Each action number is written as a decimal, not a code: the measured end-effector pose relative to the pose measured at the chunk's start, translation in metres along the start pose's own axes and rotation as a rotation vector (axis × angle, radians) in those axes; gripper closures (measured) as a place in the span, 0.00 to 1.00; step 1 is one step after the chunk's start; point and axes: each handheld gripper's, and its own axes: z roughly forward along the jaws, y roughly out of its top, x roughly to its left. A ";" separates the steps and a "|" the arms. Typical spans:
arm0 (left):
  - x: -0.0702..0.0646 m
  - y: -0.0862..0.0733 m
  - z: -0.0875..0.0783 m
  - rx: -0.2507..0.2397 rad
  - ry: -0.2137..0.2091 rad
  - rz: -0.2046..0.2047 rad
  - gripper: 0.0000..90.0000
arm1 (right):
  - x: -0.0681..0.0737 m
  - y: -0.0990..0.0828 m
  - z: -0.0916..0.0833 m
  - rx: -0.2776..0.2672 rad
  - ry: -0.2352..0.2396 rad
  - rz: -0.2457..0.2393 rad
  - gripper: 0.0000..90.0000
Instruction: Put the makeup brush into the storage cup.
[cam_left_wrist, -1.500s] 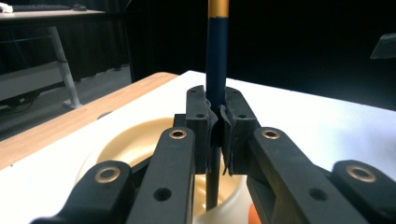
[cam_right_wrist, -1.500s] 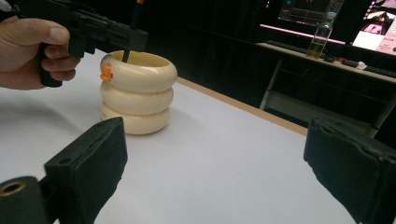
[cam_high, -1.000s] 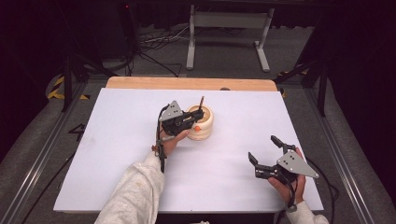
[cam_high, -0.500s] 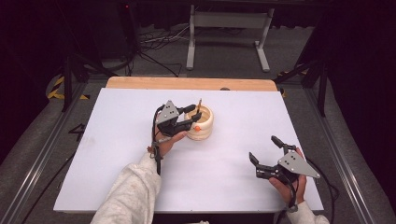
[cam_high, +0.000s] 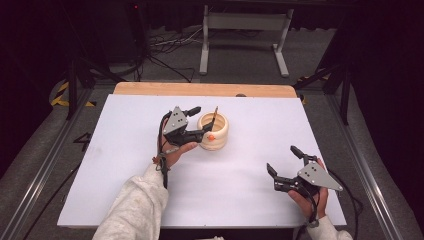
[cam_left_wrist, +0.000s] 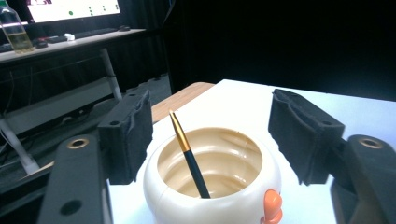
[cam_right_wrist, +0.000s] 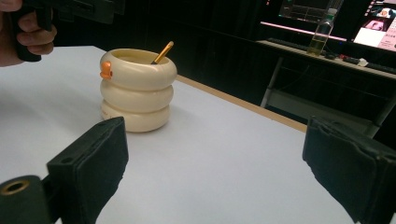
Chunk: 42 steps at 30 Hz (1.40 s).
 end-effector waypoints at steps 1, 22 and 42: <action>-0.001 0.001 -0.001 0.005 -0.002 0.001 0.32 | 0.000 0.000 0.000 0.000 0.001 0.000 0.08; -0.003 0.006 -0.017 0.039 0.060 0.052 0.02 | 0.002 -0.002 0.003 0.030 0.023 -0.014 0.08; -0.007 0.010 -0.043 0.063 0.078 0.114 0.02 | 0.003 -0.002 0.001 0.028 0.020 -0.022 0.08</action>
